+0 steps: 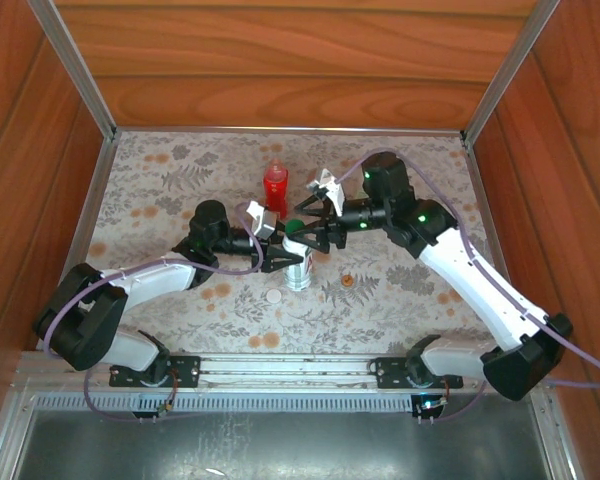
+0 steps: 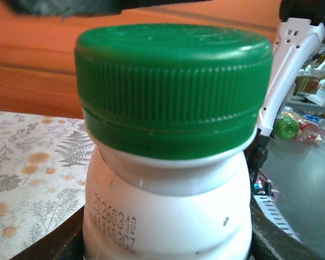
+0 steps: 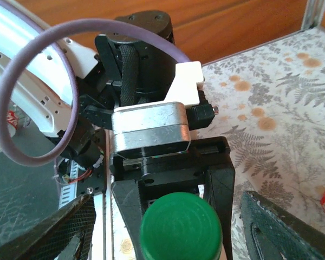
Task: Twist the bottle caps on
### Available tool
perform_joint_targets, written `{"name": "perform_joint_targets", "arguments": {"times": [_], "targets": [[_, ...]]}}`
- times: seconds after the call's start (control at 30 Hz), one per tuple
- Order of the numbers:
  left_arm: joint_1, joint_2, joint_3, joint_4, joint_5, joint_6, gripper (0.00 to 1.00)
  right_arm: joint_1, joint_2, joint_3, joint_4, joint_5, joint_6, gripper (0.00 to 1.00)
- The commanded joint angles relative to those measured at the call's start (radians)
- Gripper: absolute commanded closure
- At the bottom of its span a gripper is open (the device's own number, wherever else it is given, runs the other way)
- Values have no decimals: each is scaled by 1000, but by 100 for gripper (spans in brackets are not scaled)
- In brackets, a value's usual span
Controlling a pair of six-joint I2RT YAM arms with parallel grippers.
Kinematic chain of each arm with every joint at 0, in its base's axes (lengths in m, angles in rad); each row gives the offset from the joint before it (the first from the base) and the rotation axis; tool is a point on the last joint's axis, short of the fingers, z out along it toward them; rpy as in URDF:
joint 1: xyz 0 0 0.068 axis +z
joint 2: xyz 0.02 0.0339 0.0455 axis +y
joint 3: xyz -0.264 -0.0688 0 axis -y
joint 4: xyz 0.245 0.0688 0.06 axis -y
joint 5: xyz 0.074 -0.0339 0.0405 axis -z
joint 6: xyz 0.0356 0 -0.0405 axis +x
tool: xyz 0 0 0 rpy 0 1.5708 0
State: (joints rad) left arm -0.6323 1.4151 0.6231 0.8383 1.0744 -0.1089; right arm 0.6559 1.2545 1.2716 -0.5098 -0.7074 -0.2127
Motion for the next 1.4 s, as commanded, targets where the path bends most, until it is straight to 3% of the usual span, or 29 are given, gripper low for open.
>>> {"name": "perform_joint_targets", "arguments": {"times": [0.0, 0.47, 0.57, 0.7, 0.83, 0.93, 1.13, 1.3, 1.37], "targets": [[-5, -20, 24, 24, 62, -12, 47, 8, 17, 25, -40, -70, -50, 27], [-8, -16, 33, 22, 20, -31, 47, 7, 29, 12, -39, -5, -48, 59], [-7, -12, 33, 18, -54, -28, 47, 12, 9, -9, 5, 89, -7, 64], [-6, 4, 42, 18, -137, -17, 48, 24, -13, -62, 103, 307, 93, 69], [-3, 21, 50, 12, -155, -13, 47, 63, -18, -81, 110, 467, 116, 69], [-3, 16, 47, 8, -156, -11, 47, 77, -27, -80, 83, 501, 104, 68], [2, 15, 36, 1, -153, 10, 47, 76, -53, -80, 90, 442, 97, 61], [2, 5, 10, -7, -171, 60, 47, 73, -156, -92, 129, 358, 118, 21], [2, 8, 3, -17, -183, 93, 47, 73, -196, -87, 115, 359, 112, 17]]}}
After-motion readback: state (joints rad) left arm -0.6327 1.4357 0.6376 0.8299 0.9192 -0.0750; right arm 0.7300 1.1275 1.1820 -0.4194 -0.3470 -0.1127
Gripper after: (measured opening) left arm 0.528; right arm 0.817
